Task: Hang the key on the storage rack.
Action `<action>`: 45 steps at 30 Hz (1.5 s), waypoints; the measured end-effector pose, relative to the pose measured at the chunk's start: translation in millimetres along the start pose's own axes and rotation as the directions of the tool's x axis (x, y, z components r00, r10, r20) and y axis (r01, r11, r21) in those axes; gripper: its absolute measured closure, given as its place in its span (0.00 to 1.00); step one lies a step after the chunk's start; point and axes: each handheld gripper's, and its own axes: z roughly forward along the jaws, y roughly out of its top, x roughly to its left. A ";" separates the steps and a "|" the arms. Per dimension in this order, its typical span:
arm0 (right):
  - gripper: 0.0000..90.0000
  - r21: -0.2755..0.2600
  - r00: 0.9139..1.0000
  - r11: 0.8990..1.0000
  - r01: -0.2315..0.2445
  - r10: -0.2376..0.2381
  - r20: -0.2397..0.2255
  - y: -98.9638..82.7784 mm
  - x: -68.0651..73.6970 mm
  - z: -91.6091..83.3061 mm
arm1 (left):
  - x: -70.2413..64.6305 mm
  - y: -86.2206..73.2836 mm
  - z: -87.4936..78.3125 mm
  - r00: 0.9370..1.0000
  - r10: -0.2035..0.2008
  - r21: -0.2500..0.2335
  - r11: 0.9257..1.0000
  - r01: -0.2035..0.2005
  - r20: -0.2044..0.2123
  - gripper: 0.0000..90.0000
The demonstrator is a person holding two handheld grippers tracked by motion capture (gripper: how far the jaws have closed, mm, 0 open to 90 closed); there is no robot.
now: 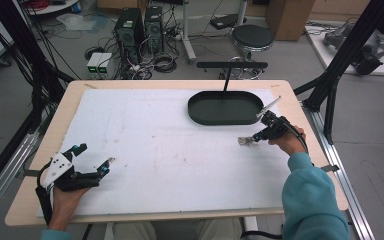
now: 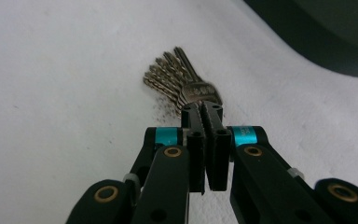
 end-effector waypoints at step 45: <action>0.99 -0.445 1.000 0.896 0.018 -0.024 -0.008 147.2 -1.7 -99.2 | 0.3 0.0 -0.1 1.000 -0.003 -0.001 1.000 0.003 0.002 0.02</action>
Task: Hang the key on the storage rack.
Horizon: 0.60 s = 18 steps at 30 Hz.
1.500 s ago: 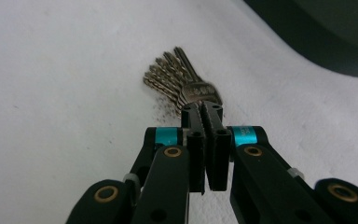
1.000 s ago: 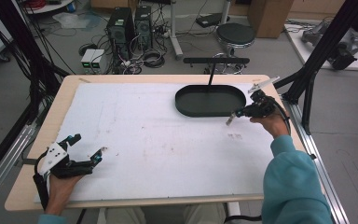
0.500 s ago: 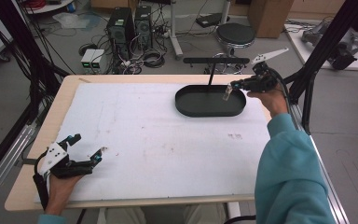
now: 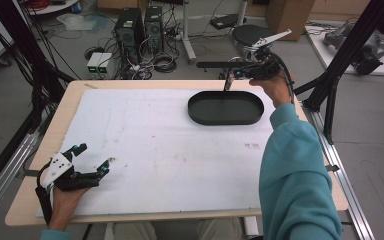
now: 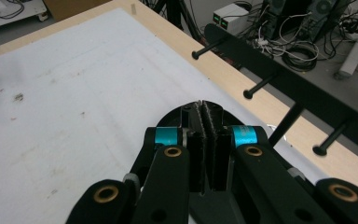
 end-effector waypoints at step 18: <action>0.99 0.028 0.998 0.999 -0.029 0.027 0.062 4.9 -12.4 41.4 | -0.1 0.0 0.1 1.000 -0.001 -0.001 1.000 0.001 0.001 0.02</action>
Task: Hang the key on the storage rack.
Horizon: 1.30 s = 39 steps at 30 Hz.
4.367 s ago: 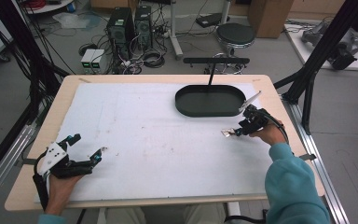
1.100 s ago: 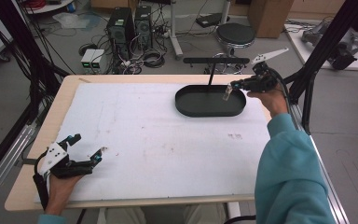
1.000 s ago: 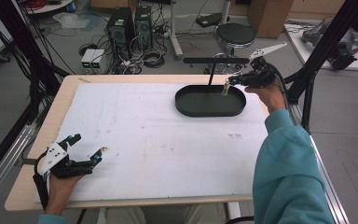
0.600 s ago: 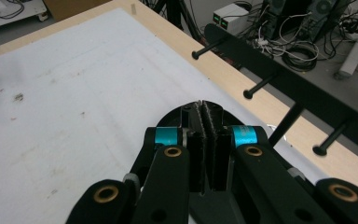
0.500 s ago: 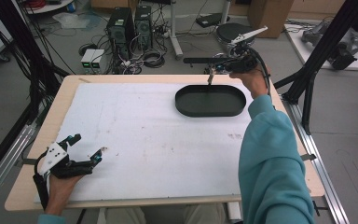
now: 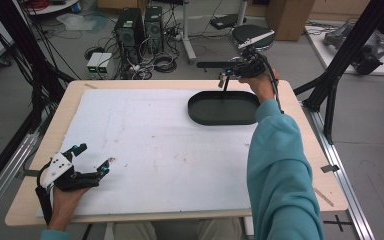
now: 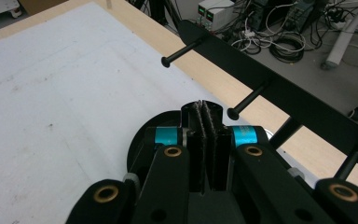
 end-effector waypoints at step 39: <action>0.99 -0.010 0.999 1.000 -0.014 0.015 0.047 -5.2 -14.3 13.8 | -0.1 0.0 0.2 1.000 0.004 0.002 1.000 -0.004 0.000 0.02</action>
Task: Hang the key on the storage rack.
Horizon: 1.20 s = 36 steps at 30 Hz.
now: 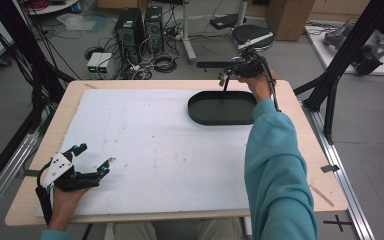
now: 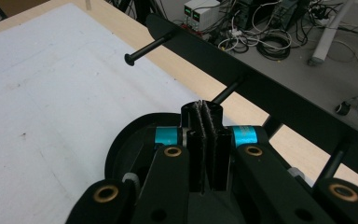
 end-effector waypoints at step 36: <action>0.67 -0.093 0.999 0.995 -0.035 0.035 0.002 -5.7 -4.4 -15.5 | -0.2 -0.1 -0.1 1.000 -0.002 -0.001 1.000 0.002 -0.002 0.02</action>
